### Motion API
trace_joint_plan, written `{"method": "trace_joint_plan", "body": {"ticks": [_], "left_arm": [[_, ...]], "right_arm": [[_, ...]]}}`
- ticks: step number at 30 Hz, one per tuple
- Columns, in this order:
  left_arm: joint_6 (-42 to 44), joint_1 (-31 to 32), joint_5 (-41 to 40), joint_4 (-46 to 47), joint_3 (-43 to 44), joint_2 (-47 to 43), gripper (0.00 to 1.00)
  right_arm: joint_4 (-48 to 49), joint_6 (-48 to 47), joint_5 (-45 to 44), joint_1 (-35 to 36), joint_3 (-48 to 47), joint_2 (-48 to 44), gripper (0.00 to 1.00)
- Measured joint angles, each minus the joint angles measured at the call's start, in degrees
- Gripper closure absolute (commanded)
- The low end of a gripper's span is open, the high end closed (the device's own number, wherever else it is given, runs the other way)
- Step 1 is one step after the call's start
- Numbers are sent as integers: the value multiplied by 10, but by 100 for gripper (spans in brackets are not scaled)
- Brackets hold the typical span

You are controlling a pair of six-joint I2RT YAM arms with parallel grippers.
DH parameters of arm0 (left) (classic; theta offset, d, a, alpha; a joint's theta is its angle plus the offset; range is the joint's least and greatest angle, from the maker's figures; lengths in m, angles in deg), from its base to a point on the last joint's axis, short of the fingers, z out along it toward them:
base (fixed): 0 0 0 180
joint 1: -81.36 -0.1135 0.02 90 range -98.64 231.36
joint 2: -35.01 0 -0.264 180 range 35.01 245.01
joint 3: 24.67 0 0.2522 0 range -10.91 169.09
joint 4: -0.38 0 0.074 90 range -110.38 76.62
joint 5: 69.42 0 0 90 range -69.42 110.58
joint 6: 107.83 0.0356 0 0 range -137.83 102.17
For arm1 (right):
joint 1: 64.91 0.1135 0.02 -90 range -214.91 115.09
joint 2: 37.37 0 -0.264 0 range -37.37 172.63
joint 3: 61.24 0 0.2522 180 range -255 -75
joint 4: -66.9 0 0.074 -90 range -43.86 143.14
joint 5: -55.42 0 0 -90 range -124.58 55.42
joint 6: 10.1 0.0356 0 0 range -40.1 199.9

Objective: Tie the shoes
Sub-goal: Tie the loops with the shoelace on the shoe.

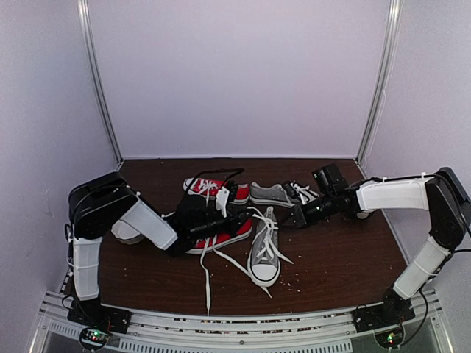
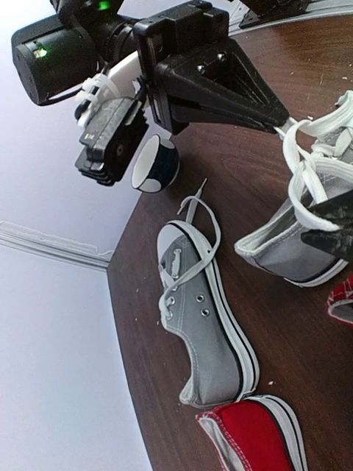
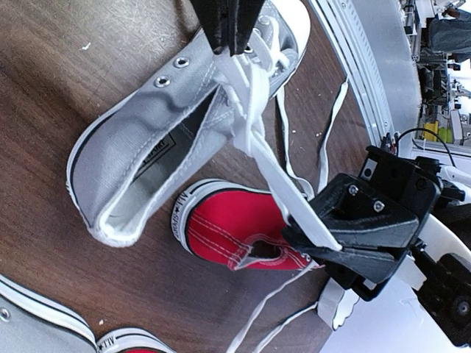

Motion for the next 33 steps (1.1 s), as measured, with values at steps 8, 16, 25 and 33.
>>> {"method": "trace_joint_plan", "body": {"ticks": [8,16,25,33], "left_arm": [[-22,0,-29,-88,-3,-37,100],[-30,0,-27,-220,32,-52,100],[-32,-1,-38,-311,42,-55,100],[-32,-4,-41,-324,42,-65,100]], "right_arm": [[-36,-12,-32,0,12,-8,100],[-49,-14,-59,-1,28,-17,100],[-54,-14,-73,-4,45,-17,100],[-54,-14,-81,-8,61,-26,100]]}}
